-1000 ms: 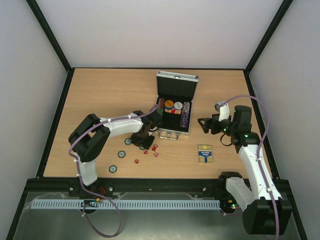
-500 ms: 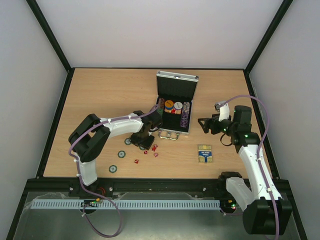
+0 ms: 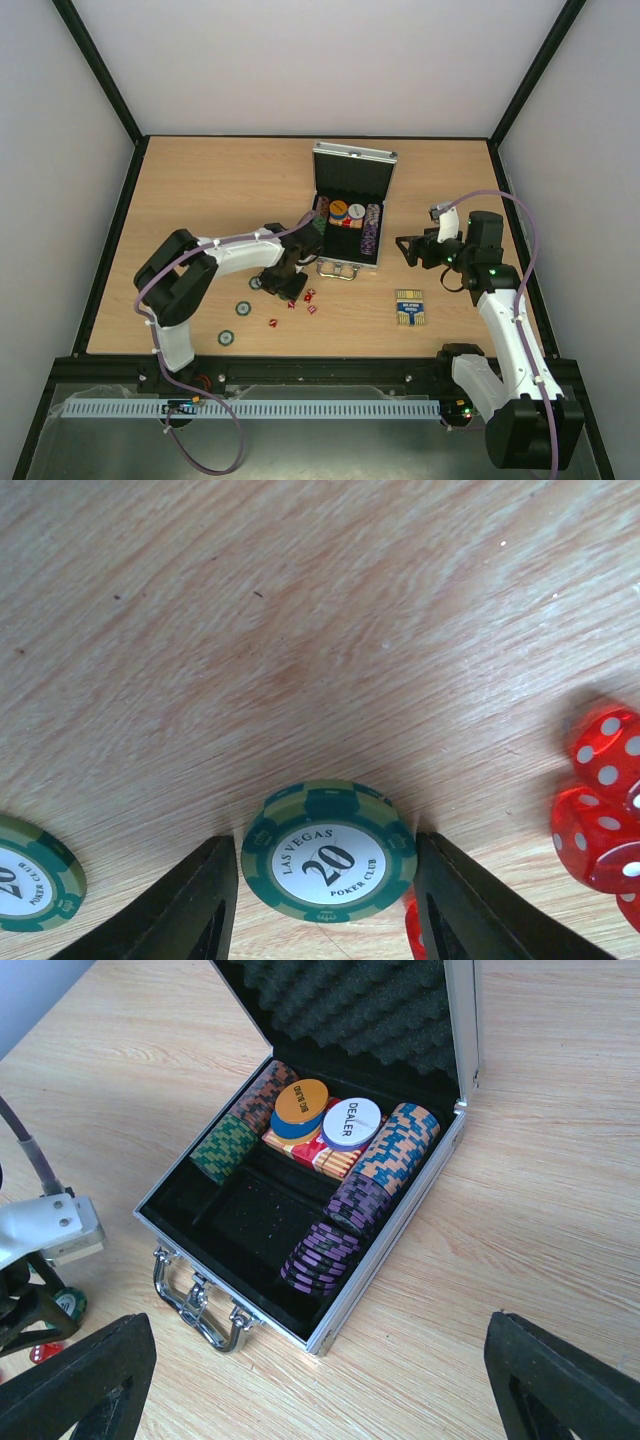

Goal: Pack up texas hold em set

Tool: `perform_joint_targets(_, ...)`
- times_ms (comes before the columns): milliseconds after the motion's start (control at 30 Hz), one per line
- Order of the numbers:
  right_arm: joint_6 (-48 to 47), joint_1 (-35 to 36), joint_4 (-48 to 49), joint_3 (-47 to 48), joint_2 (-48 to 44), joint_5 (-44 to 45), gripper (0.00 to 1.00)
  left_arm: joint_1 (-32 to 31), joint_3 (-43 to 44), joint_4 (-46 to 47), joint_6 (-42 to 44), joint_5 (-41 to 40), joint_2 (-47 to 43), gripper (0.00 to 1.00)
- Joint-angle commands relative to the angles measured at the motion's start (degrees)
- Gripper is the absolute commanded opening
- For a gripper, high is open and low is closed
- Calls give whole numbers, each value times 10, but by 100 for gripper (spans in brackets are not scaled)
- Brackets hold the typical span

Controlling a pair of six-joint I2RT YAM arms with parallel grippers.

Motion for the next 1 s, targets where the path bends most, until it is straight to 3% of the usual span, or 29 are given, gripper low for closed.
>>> perform_joint_targets(0,-7,-2,6,-3,-3,-8,91,-3,-24,-29,-1,2,4,49)
perform_joint_targets(233,-7,-1,6,-3,-7,-5,91,-2,-24,-16,3,6,16,46)
perform_joint_targets(400,-8,-2,5,-3,-7,-6,91,-3,-7,-22,4,4,29,38)
perform_joint_targets(767,-6,-1,6,-4,-1,-9,91,-2,61,-53,-8,-25,-23,33)
perform_joint_targets(967,-5,-1,7,-4,0,-8,91,-3,91,13,-25,-34,-41,33)
